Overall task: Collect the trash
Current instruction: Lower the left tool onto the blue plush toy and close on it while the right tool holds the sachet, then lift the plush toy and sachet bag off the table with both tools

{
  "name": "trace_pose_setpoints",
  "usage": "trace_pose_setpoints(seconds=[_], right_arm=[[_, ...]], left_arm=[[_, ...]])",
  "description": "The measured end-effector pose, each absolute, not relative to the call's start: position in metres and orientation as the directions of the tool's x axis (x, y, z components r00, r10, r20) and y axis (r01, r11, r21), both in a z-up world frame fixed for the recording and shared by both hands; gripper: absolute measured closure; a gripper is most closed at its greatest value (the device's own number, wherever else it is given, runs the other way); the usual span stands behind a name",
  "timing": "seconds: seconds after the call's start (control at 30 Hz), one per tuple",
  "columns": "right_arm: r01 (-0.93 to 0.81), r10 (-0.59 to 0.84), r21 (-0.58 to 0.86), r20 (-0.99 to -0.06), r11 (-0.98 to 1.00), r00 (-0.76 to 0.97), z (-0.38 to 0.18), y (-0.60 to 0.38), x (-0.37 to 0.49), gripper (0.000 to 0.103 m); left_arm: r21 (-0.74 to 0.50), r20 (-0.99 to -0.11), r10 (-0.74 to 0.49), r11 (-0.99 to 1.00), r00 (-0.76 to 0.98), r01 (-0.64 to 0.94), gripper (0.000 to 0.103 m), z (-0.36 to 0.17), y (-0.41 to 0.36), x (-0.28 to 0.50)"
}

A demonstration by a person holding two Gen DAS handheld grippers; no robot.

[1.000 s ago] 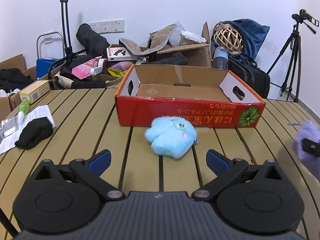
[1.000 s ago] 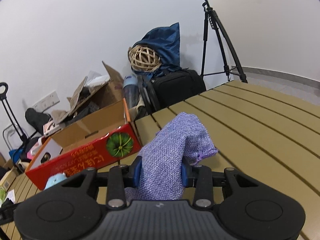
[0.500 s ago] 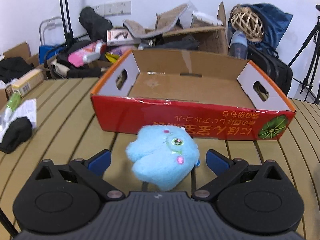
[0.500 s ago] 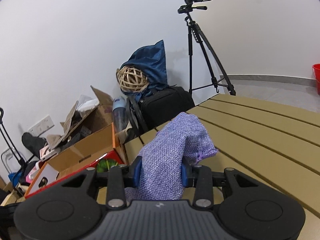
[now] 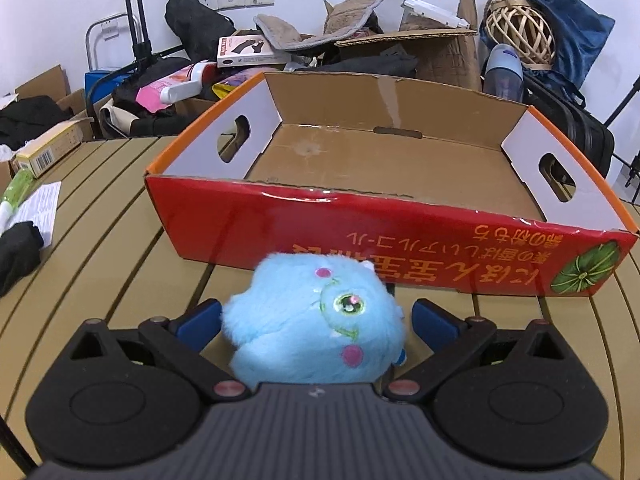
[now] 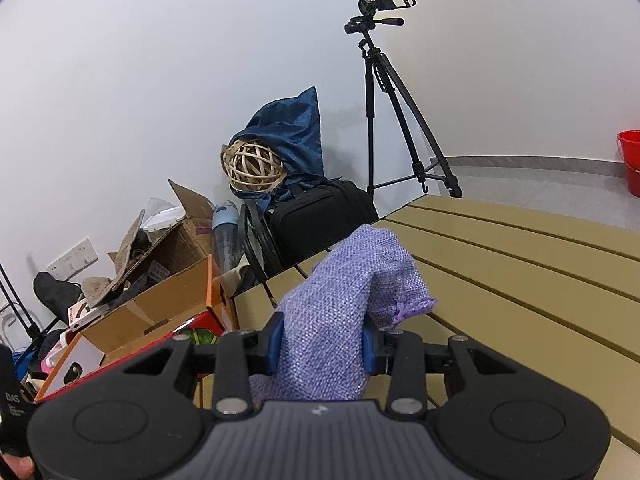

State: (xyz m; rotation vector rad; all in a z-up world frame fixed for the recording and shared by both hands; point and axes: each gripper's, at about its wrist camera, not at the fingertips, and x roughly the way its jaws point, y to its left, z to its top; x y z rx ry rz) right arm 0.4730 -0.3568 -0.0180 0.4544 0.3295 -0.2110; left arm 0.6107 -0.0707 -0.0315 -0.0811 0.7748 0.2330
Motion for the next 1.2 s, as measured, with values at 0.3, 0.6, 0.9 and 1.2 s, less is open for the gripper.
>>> trace_pose_setpoints(seconds=[0.3, 0.6, 0.9, 1.2], right_arm=[[0.262, -0.117, 0.386, -0.36, 0.885, 0.926, -0.02, -0.35, 0.475, 0.067], [0.246, -0.106, 0.374, -0.357, 0.894, 0.928, -0.018, -0.344, 0.474, 0.067], [0.225, -0.099, 0.347, -0.344, 0.911, 0.934, -0.009, -0.335, 0.463, 0.067], [0.204, -0.085, 0.339, -0.334, 0.919, 0.939, -0.004, -0.326, 0.437, 0.067]], left_arm=[[0.056, -0.688, 0.203, 0.972, 0.697, -0.227, 0.022, -0.036, -0.074, 0.61], [0.086, -0.65, 0.206, 0.976, 0.732, -0.198, 0.025, -0.031, -0.075, 0.593], [0.089, -0.63, 0.185, 0.982, 0.754, -0.166, 0.024, -0.017, -0.069, 0.558], [0.09, -0.609, 0.15, 0.989, 0.779, -0.119, 0.024, 0.002, -0.062, 0.507]])
